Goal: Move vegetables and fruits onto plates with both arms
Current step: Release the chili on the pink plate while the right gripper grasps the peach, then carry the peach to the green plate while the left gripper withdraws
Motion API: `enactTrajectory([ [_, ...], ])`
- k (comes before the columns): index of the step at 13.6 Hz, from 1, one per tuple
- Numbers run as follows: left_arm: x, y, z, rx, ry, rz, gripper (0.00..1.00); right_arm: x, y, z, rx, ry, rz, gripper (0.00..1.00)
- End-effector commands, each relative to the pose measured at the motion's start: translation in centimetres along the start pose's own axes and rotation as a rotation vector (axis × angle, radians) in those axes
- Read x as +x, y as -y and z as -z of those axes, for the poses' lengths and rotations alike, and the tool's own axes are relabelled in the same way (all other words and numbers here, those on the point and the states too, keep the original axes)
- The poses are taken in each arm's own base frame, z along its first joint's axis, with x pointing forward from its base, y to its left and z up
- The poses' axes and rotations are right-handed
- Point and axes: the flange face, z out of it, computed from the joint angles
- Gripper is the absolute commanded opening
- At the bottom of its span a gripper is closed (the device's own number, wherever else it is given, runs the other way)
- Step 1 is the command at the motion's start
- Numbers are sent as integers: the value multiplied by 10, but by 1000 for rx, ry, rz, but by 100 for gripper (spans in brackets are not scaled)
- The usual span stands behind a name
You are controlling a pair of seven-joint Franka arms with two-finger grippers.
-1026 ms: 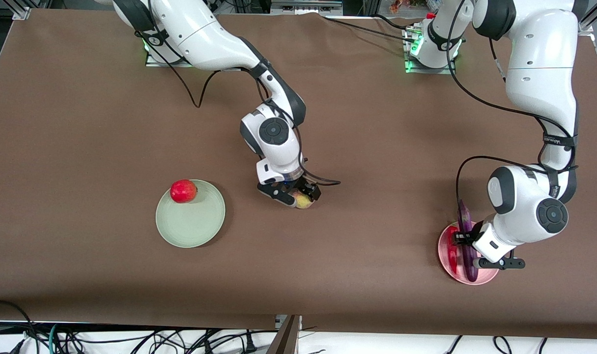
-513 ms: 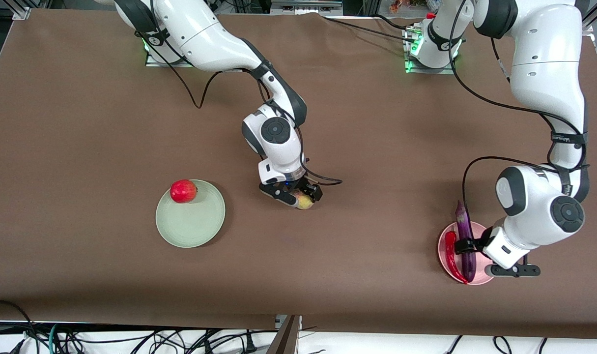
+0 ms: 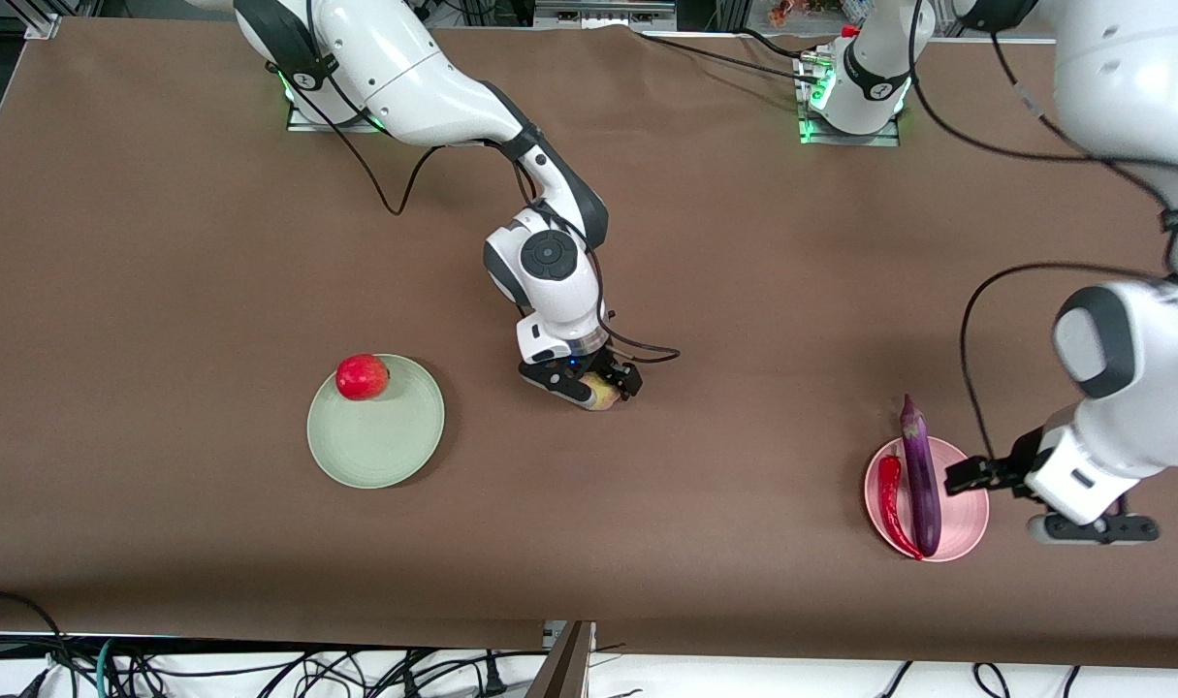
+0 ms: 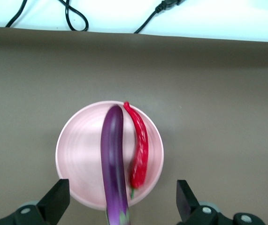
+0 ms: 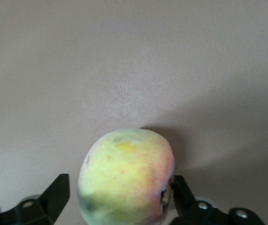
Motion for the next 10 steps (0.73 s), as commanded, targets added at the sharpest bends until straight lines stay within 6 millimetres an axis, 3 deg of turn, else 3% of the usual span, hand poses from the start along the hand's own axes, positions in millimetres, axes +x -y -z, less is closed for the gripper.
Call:
enactTrajectory([
  [1, -24, 3, 62, 26, 60, -9, 100, 7, 5, 4, 4, -53, 41, 49],
  [2, -33, 3, 94, 106, 50, -44, 100, 13, 4, 8, 1, -61, 47, 27],
  [3, -46, -2, 118, 183, 66, -80, 100, 18, 0, 8, -20, -57, 62, 15],
  [5, -69, -10, 147, 226, 139, -97, 100, 34, -7, 23, -95, -37, 144, 8],
  [6, -75, -1, 154, 215, 158, -84, 100, 51, -14, 35, -141, -14, 181, 8],
  [8, -97, -3, 183, 200, 171, -76, 100, 95, -43, 62, -252, 52, 264, 9],
  [10, -107, -14, 191, 128, 165, -65, 100, 141, -75, 90, -309, 116, 381, 10],
])
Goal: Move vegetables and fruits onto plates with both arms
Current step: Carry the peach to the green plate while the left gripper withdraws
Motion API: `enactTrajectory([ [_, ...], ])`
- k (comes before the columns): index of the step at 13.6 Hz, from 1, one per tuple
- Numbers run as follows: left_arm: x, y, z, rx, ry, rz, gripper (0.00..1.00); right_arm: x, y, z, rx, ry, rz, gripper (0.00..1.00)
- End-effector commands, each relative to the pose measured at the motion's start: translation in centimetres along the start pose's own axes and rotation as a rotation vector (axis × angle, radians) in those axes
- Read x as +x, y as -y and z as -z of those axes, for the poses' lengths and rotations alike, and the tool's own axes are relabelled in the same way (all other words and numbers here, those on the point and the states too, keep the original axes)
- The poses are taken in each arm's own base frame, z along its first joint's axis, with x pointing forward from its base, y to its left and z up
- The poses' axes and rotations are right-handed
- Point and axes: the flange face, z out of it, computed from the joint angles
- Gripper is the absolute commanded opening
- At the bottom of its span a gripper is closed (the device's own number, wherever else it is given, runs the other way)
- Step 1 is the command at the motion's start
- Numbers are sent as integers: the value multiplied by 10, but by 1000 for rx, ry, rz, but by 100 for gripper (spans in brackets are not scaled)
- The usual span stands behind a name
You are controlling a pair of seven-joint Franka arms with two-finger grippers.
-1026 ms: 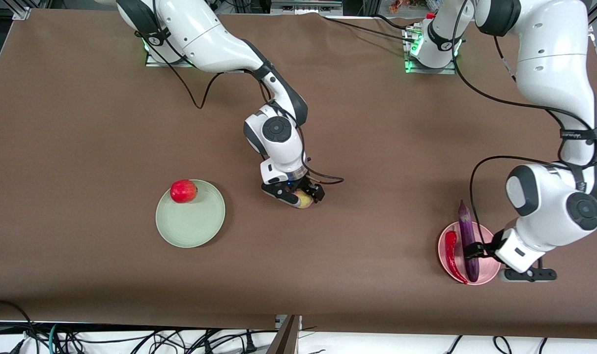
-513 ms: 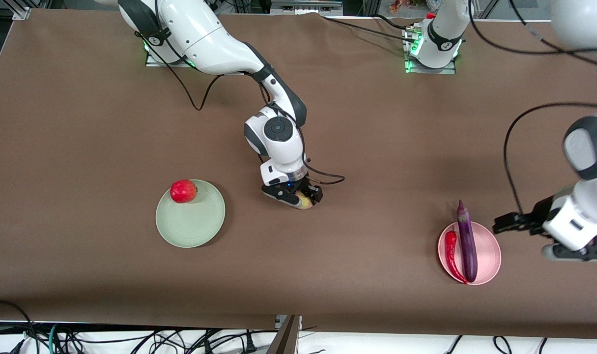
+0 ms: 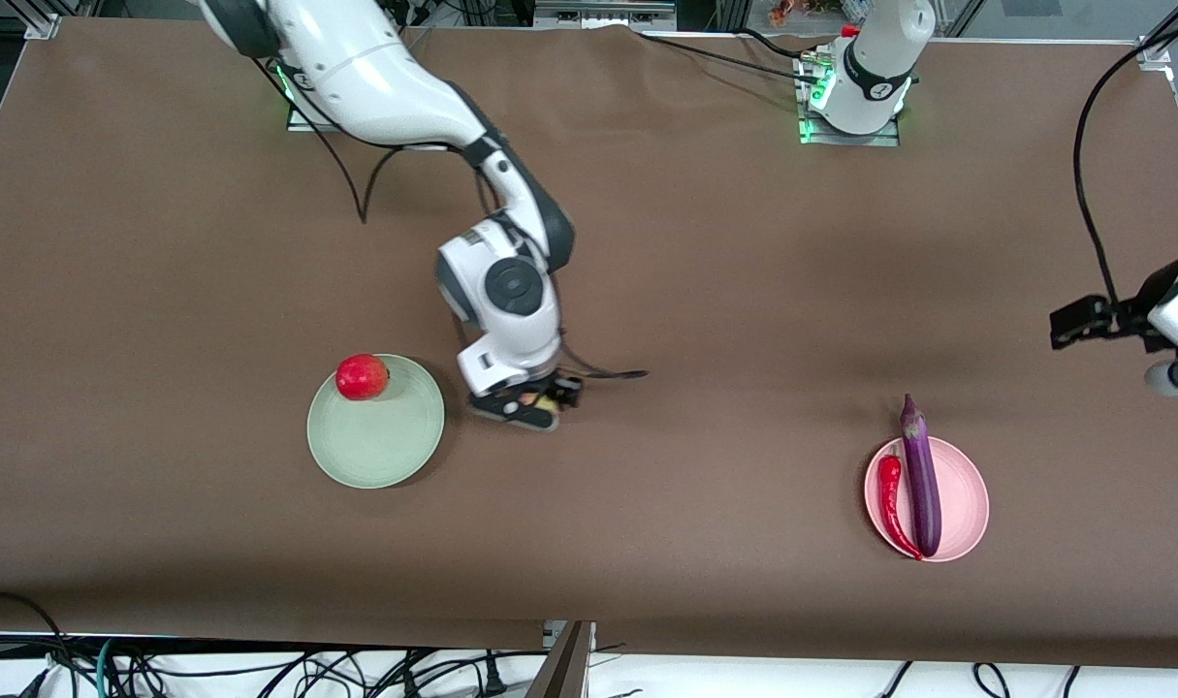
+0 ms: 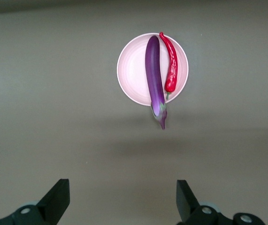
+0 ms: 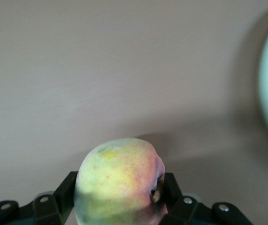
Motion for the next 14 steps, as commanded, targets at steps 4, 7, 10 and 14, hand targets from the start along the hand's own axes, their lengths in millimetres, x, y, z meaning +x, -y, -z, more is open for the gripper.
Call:
enactTrajectory([
  [4, -37, -11, 4, -77, 27, 80, 100, 67, -108, 30, -21, 118, 185, 14],
  [7, -39, -9, 2, -80, 43, 93, 100, 80, -144, 14, -41, 172, 218, 29],
  [10, -35, -9, -1, -87, 48, 97, 100, 86, -161, 6, -49, 190, 199, 100],
  [14, -34, -16, -2, -99, 50, 94, 100, 91, -165, 17, -38, 194, 253, 100],
])
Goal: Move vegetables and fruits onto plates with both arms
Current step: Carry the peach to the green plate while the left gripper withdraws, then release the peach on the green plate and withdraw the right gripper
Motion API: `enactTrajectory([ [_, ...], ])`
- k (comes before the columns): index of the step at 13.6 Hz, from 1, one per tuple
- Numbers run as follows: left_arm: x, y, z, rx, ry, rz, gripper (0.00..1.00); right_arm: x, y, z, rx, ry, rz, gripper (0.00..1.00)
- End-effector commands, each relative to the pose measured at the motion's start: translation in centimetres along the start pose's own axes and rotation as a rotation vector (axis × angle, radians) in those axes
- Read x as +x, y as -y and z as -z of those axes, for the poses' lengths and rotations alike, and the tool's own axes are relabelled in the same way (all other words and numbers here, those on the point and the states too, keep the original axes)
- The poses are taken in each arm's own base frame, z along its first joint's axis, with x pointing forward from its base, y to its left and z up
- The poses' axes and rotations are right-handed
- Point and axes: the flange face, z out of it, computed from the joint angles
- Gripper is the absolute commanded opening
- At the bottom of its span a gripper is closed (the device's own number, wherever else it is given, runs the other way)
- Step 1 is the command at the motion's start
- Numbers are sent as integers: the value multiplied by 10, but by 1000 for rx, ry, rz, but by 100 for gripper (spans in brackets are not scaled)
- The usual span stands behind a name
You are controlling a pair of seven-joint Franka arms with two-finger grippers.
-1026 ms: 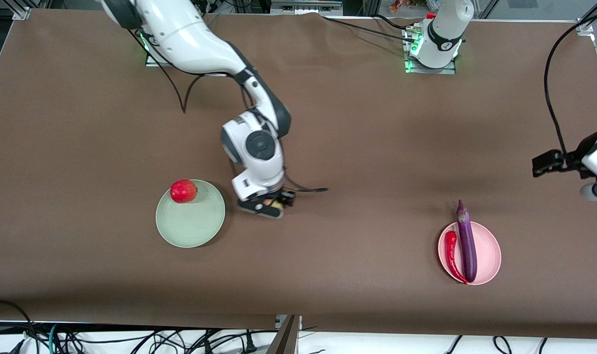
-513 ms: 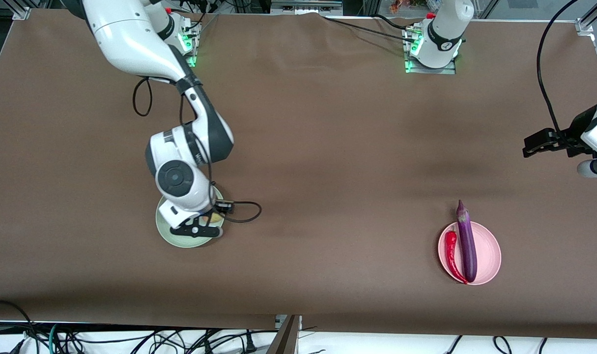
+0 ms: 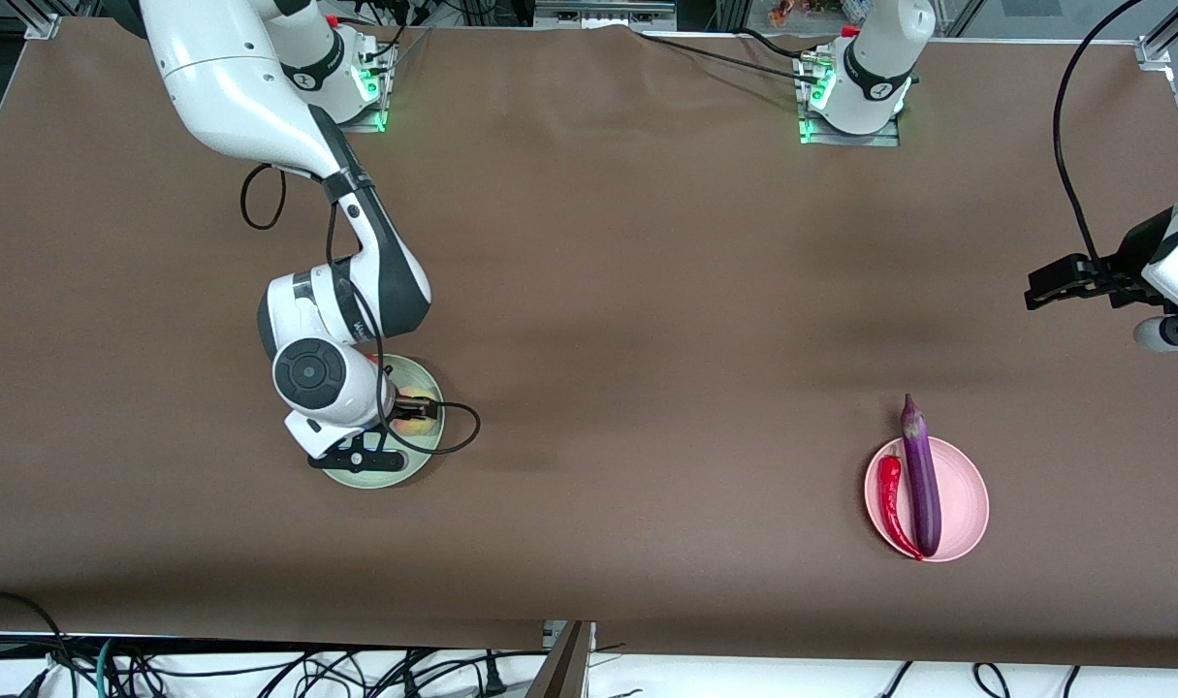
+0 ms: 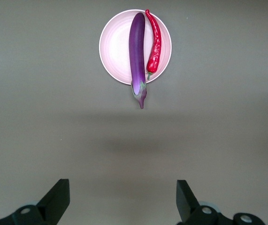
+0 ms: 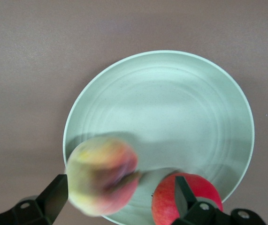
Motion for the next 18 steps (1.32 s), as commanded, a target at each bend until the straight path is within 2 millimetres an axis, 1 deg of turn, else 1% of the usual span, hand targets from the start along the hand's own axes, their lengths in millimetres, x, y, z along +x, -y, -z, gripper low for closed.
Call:
enactTrajectory([
  [1, -6, -7, 3, -16, 3, 4, 100, -3, -4, 35, 35, -14, 73, 100],
  [2, -4, -9, 7, -15, -5, 1, 100, -8, -6, 61, 43, -29, 76, 100],
  [3, -1, -11, 8, -14, -9, -3, 100, -17, -10, 90, 43, -19, 68, 100],
  [5, 0, -11, 12, -13, -17, -4, 100, -42, -25, 148, 39, 9, 70, 100],
  [6, 0, -10, 12, -12, -17, -1, 100, -58, -38, 176, 43, 15, 63, 100],
  [7, 0, -9, 12, -11, -17, -1, 100, -80, -56, 205, 50, 5, 54, 100],
  [8, 0, -8, 12, -11, -17, 2, 100, -107, -81, 228, 58, -9, 75, 100],
  [9, 0, -7, 12, -11, -17, 5, 100, -131, -106, 246, 71, -25, 118, 100],
  [10, 0, -8, 12, -3, -18, 2, 100, -150, -135, 261, 84, -42, 124, 100],
  [11, 0, -8, 12, -2, -18, 1, 100, -164, -156, 273, 94, -49, 140, 100],
  [12, 0, -8, 12, 0, -18, 1, 100, -171, -171, 283, 99, -46, 170, 100],
  [13, 0, -8, 12, -2, -18, 1, 100, -178, -178, 293, 102, -38, 174, 100],
  [14, 0, -5, 12, -7, -17, 5, 100, -183, -181, 298, 99, -23, 175, 100],
  [15, 0, -4, 12, -7, -17, 7, 100, -183, -185, 302, 98, -25, 171, 100],
  [16, 0, -3, 11, -7, -17, 8, 100, -181, -193, 304, 97, -28, 158, 100],
  [17, 0, -3, 12, -7, -19, 8, 100, -181, -190, 308, 101, -33, 169, 100],
  [18, 0, -3, 12, -9, -19, 8, 100, -182, -199, 311, 104, -26, 162, 100],
])
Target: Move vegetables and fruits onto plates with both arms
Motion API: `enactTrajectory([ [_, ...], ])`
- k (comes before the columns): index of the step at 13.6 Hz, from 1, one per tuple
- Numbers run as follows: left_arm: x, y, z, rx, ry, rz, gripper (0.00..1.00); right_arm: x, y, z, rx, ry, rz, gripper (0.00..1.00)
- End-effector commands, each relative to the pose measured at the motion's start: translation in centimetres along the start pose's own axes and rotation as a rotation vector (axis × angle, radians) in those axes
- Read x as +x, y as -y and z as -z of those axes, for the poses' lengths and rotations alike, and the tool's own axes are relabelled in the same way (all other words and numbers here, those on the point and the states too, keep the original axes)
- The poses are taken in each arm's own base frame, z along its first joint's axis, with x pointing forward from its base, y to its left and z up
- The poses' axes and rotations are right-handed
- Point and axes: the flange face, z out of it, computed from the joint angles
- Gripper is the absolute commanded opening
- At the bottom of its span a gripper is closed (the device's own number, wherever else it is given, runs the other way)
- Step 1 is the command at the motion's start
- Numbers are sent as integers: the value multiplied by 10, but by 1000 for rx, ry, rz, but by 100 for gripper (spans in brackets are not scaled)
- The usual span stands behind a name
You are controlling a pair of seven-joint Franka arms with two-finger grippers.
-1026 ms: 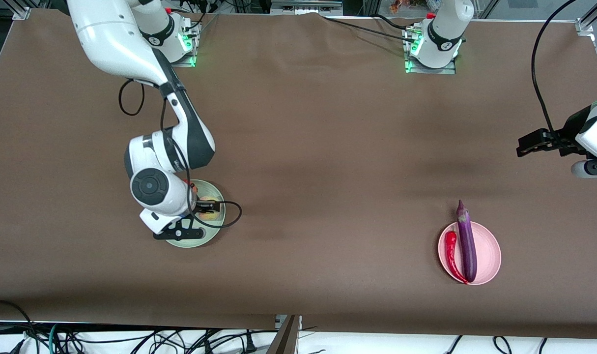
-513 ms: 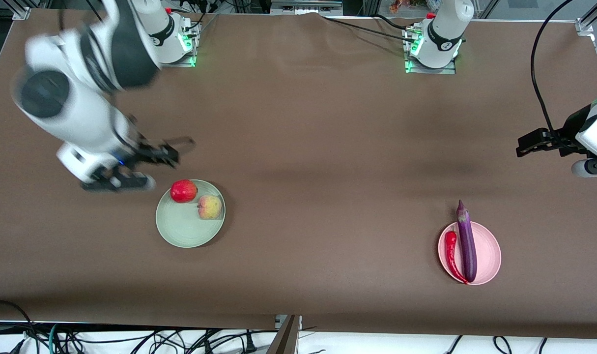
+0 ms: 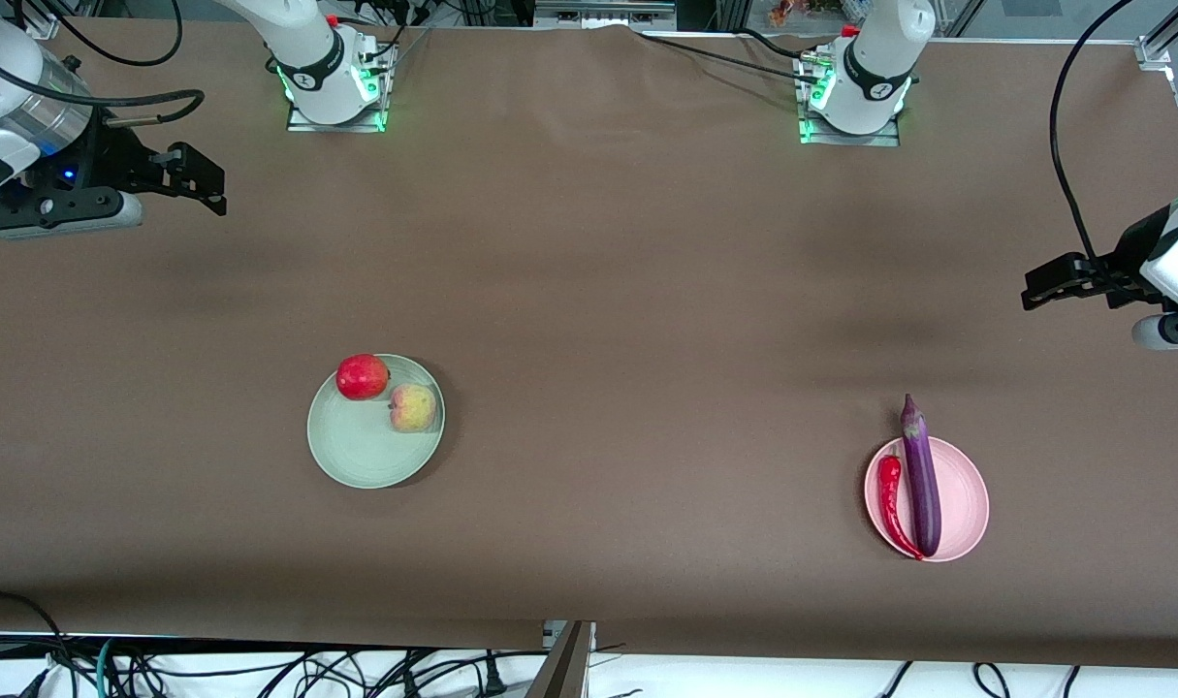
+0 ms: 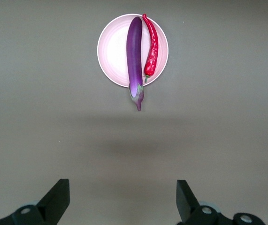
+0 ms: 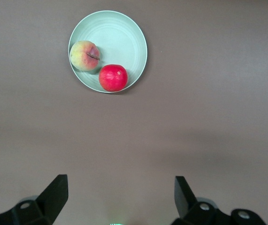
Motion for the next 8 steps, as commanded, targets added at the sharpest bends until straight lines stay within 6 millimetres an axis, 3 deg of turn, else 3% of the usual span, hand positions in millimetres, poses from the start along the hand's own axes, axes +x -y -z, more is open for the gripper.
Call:
enactTrajectory([
  [1, 0, 1, 6, -7, -6, 7, 100, -1, -5, 8, 15, 19, 38, 100],
  [8, 0, 1, 6, -12, -6, 8, 100, 8, -2, 18, 8, -9, 30, 100],
])
